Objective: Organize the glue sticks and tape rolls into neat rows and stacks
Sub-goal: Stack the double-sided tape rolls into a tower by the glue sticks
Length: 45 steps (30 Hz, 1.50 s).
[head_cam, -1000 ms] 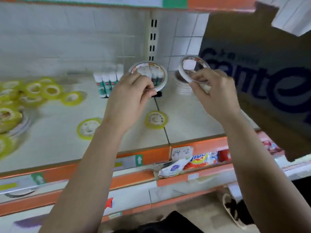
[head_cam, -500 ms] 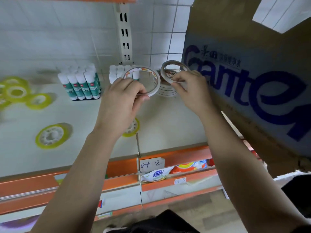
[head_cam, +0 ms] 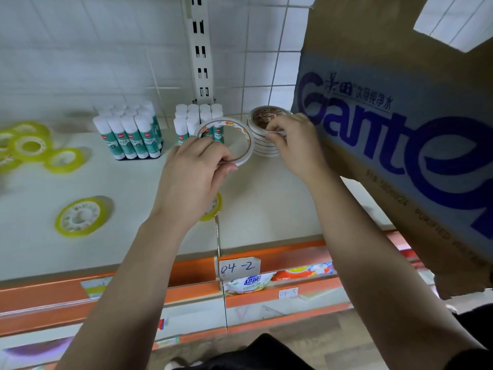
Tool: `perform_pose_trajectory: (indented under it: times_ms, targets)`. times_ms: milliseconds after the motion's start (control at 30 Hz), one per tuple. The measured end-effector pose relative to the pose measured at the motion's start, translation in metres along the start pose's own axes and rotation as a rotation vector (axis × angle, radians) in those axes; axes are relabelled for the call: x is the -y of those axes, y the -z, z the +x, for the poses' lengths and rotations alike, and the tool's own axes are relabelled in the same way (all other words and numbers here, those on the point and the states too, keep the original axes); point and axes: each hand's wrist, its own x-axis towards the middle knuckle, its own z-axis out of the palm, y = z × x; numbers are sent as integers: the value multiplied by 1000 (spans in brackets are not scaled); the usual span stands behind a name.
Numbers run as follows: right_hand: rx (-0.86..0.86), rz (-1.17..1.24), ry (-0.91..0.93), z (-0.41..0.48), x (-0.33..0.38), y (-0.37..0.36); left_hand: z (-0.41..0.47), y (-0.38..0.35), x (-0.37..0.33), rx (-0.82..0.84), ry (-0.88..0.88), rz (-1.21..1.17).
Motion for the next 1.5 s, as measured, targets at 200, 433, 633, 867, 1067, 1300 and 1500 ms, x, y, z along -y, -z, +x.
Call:
perform_pose_trajectory:
  times_ms: [200, 433, 633, 867, 1067, 1300, 1500]
  targets:
    - [-3, 43, -1, -1, -3, -1, 1, 0, 1, 7, -2, 6]
    - [12, 50, 6, 3, -3, 0, 2, 9, 9, -40, 7, 18]
    - [57, 25, -27, 1, -3, -2, -1, 9, 13, -48, 25, 16]
    - [46, 23, -37, -1, -1, 0, 10, 4, 3, -61, -2, -33]
    - [-28, 11, -29, -10, -9, 17, 42, -10, -5, -49, -77, -85]
    - [-65, 56, -70, -46, -19, 32, 76, -45, -8, 16, -91, -179]
    - [46, 36, -77, -63, -21, 27, 91, -75, 0, 84, -28, -186]
